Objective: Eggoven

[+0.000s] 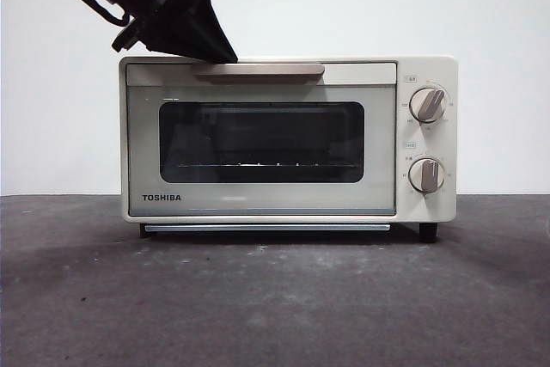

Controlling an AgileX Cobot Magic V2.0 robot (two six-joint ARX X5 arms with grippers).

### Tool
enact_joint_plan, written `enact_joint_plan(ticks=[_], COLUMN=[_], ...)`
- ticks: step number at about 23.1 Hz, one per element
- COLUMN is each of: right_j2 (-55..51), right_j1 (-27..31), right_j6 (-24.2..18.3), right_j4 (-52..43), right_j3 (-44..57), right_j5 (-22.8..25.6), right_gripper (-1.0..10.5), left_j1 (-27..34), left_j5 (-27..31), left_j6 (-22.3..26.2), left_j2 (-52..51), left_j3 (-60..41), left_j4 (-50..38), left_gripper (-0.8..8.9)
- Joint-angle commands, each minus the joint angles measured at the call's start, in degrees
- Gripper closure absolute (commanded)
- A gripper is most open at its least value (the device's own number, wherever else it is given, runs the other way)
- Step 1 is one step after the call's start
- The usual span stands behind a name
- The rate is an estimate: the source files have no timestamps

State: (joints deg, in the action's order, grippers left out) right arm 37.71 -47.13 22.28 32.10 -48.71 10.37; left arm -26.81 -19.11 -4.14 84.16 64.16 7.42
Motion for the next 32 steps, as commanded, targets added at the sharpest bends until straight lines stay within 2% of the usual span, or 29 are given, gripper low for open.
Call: enact_joint_plan(ticks=[1,6,13,19,27,32], right_j2=[0.2,0.3,0.3,0.3,0.3,0.8], right_j1=[-0.5,-0.5,-0.5,-0.5,-0.5,-0.3], right_j6=[-0.9,-0.9,-1.7,-1.9,-2.0,-2.0], right_j4=[-0.6,-0.3,-0.3,-0.3,-0.3,-0.3], right_j3=[-0.8,-0.8,-0.8,-0.8,-0.8,-0.8], right_j5=[0.2,0.2,0.2,0.2,0.2,0.7], right_gripper=[9.4,9.4,9.4,9.4,9.4,9.4], left_j1=[-0.5,-1.0,-4.3,-8.0,-13.4,-18.0], left_j5=[1.0,1.2,1.2,1.2,1.1,1.1], left_j6=[1.8,1.8,4.8,5.2,4.7,1.0], left_j2=[2.3,3.6,3.6,3.6,3.6,2.9], left_j3=[1.0,1.0,1.0,1.0,1.0,1.0], left_j4=[0.3,1.1,7.0,12.6,20.5,22.0], left_gripper=[8.06,8.06,8.06,8.06,8.06,8.06])
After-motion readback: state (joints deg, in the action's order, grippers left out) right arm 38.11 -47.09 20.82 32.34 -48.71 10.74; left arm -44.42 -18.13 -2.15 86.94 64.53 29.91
